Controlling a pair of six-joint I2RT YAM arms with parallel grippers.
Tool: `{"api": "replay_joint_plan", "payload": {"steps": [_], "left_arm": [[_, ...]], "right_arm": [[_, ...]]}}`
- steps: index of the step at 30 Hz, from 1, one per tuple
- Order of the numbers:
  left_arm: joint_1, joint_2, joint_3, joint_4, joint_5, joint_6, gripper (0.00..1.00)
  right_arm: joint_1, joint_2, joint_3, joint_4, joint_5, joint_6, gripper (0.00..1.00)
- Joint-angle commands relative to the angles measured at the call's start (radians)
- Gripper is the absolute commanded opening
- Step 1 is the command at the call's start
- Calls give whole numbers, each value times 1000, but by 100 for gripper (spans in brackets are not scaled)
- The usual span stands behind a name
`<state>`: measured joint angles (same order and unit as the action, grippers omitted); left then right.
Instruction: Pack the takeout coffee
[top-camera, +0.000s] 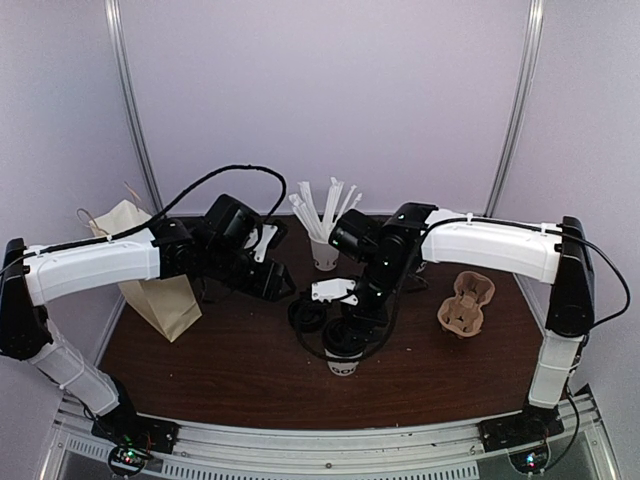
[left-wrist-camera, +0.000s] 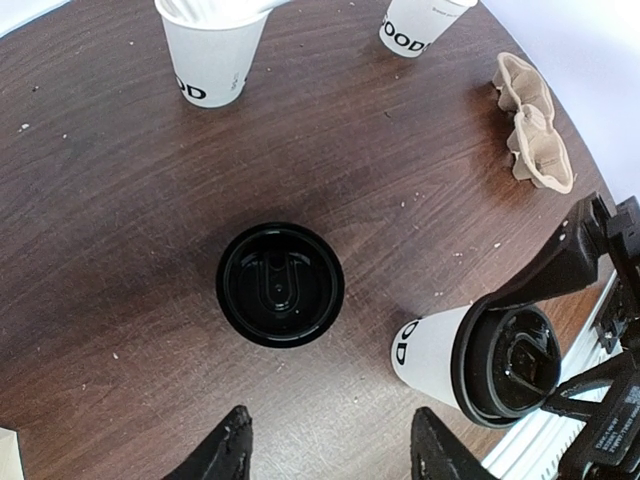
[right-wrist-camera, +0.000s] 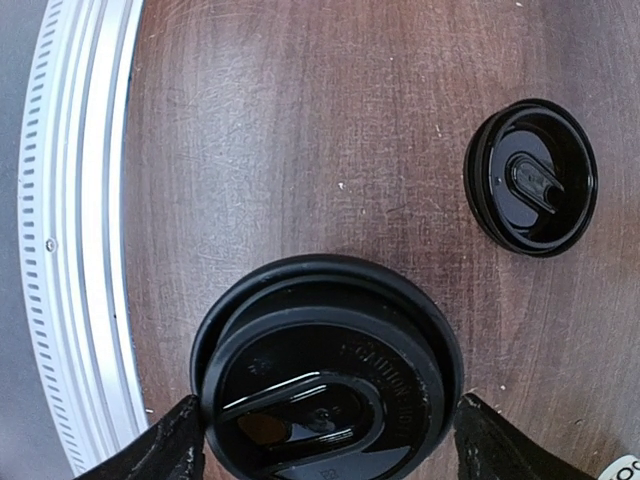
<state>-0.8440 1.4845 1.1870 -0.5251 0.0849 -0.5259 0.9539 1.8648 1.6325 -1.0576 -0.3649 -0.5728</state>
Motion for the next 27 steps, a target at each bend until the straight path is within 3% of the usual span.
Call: {"api": "replay_joint_plan", "payload": {"steps": [1,6,14,19,27], "left_arm": [[11,-22,-15,26,-6,-8,55],[16,-18,-18,26,5,-11,55],[16,-24,-21,29,17,-23,55],[17,-28,-10,17,11,-17,55],[22,-15,19,5,14,-4,55]], "right_arm": [[13,6,28,-2,32,0,83],[21,18,32,-23,34,-7,86],[22,5,38,-17,62,8,76],[2,-49,29,-36,120,-1,74],[-205,-126,3,-57,118,-2,74]]}}
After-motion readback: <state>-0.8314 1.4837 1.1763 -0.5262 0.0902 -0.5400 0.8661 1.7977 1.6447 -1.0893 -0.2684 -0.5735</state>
